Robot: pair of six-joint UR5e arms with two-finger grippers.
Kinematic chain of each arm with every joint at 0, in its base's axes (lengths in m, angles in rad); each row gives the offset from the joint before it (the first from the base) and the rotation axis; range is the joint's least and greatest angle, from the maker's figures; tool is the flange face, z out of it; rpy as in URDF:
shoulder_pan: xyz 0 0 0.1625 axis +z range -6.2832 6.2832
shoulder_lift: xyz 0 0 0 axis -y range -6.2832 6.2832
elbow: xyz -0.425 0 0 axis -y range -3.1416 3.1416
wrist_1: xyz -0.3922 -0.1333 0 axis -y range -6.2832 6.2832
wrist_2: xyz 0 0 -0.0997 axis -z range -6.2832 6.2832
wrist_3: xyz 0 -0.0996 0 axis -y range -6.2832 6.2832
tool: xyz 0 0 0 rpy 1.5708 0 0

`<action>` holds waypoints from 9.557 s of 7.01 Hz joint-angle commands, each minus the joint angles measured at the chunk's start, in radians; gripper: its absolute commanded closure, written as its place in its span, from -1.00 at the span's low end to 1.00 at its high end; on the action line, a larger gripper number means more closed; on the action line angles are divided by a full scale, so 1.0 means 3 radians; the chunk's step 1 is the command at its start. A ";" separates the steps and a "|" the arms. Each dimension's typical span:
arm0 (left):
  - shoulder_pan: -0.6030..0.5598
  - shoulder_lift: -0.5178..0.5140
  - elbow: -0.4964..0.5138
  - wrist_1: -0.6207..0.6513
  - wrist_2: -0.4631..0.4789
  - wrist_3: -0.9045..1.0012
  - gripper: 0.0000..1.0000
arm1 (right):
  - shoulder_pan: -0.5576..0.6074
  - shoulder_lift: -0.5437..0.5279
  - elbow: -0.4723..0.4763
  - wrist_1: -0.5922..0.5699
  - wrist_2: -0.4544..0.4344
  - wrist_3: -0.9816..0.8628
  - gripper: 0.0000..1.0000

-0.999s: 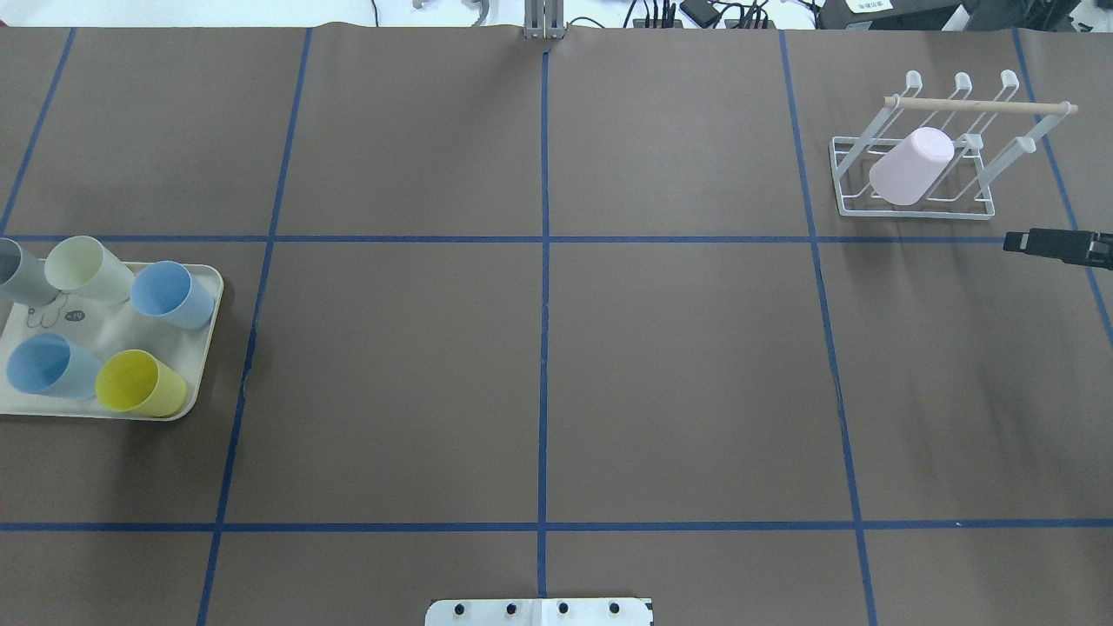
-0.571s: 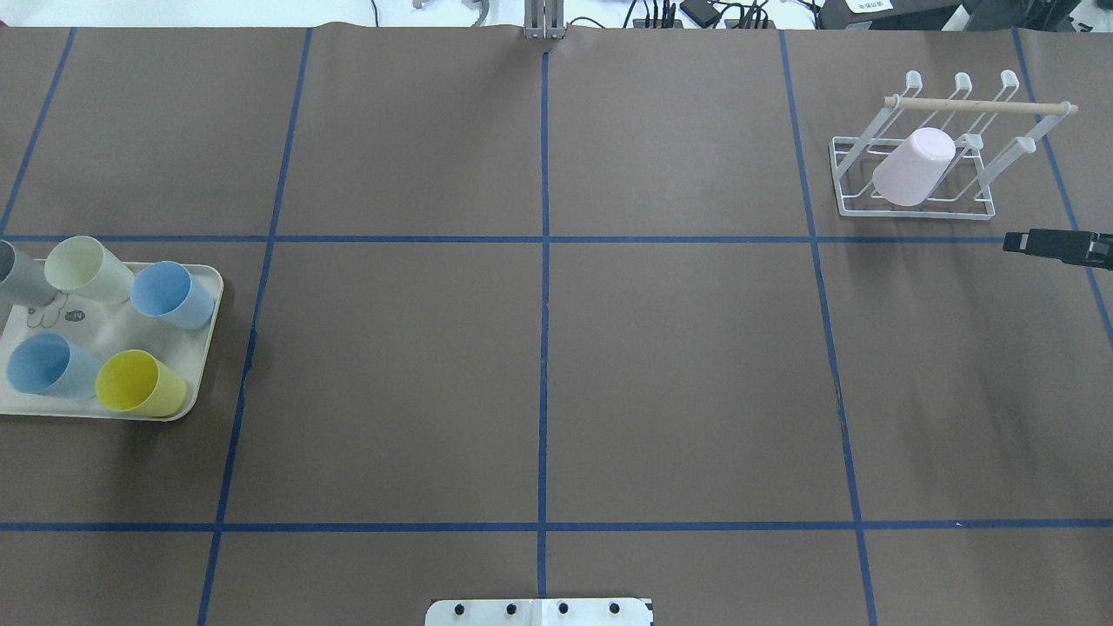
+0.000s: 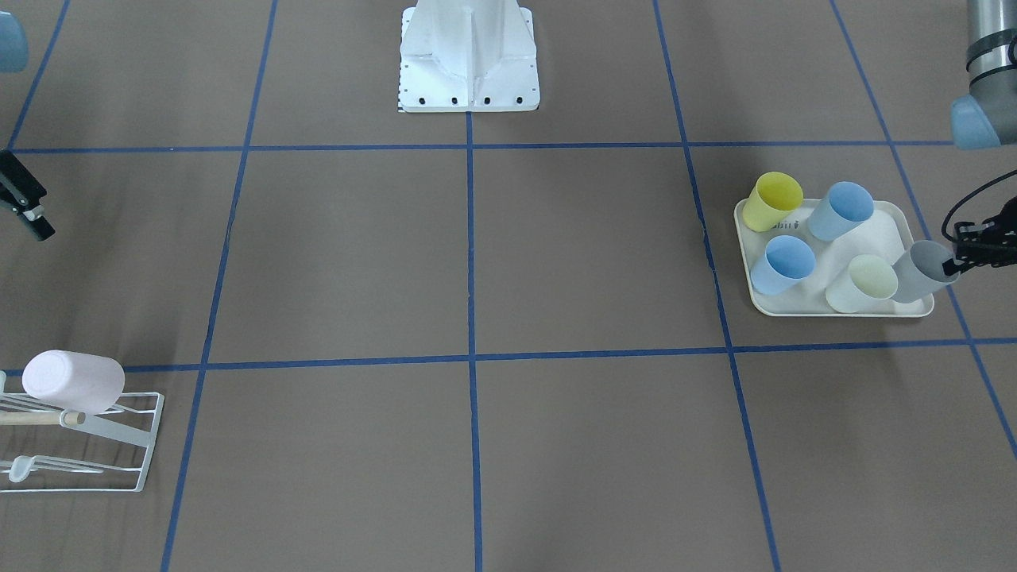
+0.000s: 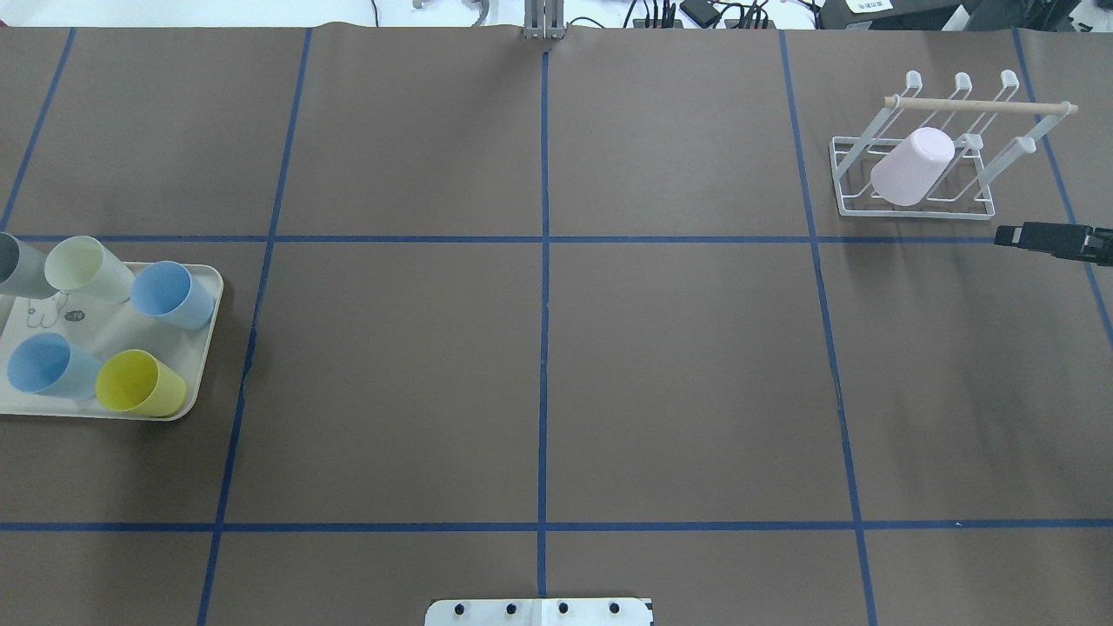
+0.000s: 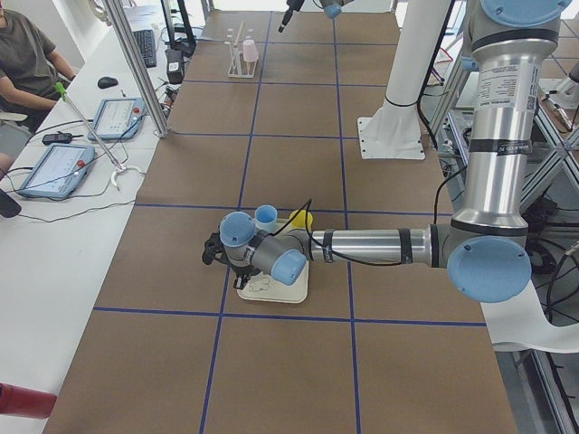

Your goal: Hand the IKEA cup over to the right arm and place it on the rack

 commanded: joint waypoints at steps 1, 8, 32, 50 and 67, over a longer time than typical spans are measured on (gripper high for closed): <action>-0.0271 -0.0023 -0.0658 0.0480 0.0013 -0.0056 1.00 | -0.0129 0.0154 -0.0011 0.0083 -0.0003 0.0457 -1.00; 0.0993 -0.1166 -0.1674 -0.0198 0.0287 -0.4528 1.00 | -0.0400 0.0829 0.0061 0.0194 -0.0014 0.1887 -1.00; 0.2398 -0.2084 -0.0436 -0.3080 0.2253 -0.6760 -0.98 | -0.0857 0.1681 0.0051 0.0773 -0.0572 0.4691 1.00; 0.2402 -0.1992 -0.0319 -0.2507 0.2278 -0.5829 -0.98 | 0.0019 0.0733 -0.0762 0.0241 -0.1374 -0.0395 1.00; 0.2305 -0.1915 -0.0365 -0.2497 0.2253 -0.5712 -0.98 | -0.0176 0.0728 -0.0895 0.0303 -0.1461 -0.0364 -1.00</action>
